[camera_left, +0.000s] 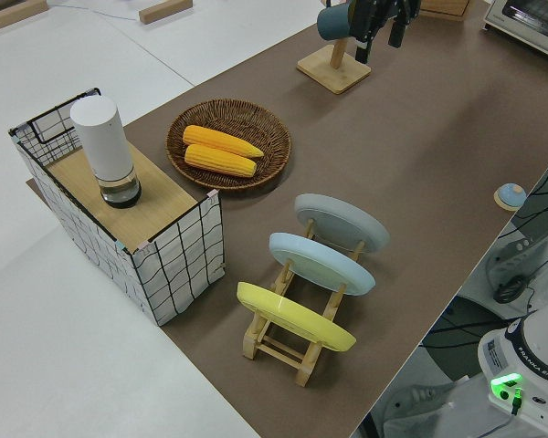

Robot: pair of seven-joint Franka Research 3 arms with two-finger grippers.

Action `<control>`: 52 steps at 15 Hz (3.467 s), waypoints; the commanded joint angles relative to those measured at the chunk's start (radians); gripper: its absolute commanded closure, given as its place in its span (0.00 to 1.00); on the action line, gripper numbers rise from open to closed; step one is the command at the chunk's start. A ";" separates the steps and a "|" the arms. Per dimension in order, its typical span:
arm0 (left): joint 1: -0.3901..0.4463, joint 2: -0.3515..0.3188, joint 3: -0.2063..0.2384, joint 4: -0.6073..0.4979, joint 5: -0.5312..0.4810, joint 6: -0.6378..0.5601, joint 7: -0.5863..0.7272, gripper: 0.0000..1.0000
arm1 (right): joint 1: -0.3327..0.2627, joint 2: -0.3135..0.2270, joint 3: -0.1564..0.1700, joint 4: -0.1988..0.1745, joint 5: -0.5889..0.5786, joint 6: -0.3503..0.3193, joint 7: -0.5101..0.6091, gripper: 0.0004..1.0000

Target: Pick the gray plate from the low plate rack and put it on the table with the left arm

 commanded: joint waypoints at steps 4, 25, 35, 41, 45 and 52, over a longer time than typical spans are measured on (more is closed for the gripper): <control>0.106 -0.019 0.017 -0.024 0.024 -0.006 0.155 0.00 | 0.007 0.000 -0.006 0.006 0.003 -0.001 0.004 0.02; 0.135 -0.085 0.063 -0.272 0.119 0.121 0.201 0.00 | 0.007 0.000 -0.006 0.006 0.003 -0.001 0.004 0.02; 0.135 -0.146 0.071 -0.464 0.233 0.261 0.238 0.00 | 0.007 0.000 -0.006 0.006 0.003 -0.002 0.004 0.02; 0.180 -0.166 0.092 -0.584 0.234 0.396 0.269 0.00 | 0.007 0.000 -0.006 0.006 0.003 -0.001 0.004 0.02; 0.201 -0.168 0.106 -0.633 0.234 0.460 0.281 0.00 | 0.007 0.000 -0.006 0.006 0.003 -0.001 0.004 0.02; 0.206 -0.168 0.109 -0.658 0.234 0.480 0.287 0.01 | 0.007 0.000 -0.006 0.006 0.003 -0.001 0.004 0.02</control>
